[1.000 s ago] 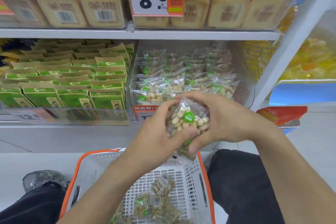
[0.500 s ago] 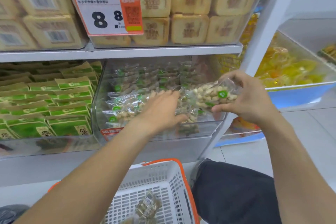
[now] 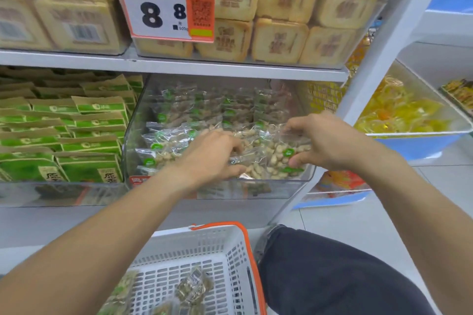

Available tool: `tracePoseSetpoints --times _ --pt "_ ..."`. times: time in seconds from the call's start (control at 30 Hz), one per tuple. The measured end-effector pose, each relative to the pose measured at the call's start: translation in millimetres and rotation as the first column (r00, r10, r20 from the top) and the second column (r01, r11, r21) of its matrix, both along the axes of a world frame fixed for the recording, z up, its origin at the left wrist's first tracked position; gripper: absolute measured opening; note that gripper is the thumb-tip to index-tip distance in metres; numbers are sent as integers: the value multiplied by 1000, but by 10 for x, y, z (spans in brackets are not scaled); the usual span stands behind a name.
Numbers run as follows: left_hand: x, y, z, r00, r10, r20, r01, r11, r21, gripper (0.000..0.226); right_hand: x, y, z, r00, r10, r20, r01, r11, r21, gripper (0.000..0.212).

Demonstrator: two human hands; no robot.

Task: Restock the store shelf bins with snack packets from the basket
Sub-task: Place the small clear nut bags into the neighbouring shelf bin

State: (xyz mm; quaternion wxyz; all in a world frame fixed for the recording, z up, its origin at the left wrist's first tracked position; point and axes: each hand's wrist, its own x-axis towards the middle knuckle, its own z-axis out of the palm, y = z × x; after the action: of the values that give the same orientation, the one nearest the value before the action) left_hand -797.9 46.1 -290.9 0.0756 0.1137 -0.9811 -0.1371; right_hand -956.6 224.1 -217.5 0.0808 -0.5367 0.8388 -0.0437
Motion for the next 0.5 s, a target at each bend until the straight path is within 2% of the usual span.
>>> tracePoseSetpoints --times 0.13,0.27,0.3,0.43,0.5 --pt "6 -39 -32 1000 -3 -13 3 999 39 37 44 -77 -67 996 44 -75 -37 995 94 60" --pt "5 -35 -27 1000 5 -18 -4 999 53 38 110 -121 -165 931 155 -330 -89 974 206 56" --pt "10 -28 -29 1000 7 -21 -6 999 50 38 114 -143 -185 922 173 -345 -101 971 216 57" --pt "29 -5 -30 1000 4 -24 -3 999 42 39 10 -266 -215 989 105 -100 -78 966 246 70" --pt "29 -2 -26 1000 8 -27 -7 999 42 41 -16 -305 -260 989 123 -87 -97 960 263 49"
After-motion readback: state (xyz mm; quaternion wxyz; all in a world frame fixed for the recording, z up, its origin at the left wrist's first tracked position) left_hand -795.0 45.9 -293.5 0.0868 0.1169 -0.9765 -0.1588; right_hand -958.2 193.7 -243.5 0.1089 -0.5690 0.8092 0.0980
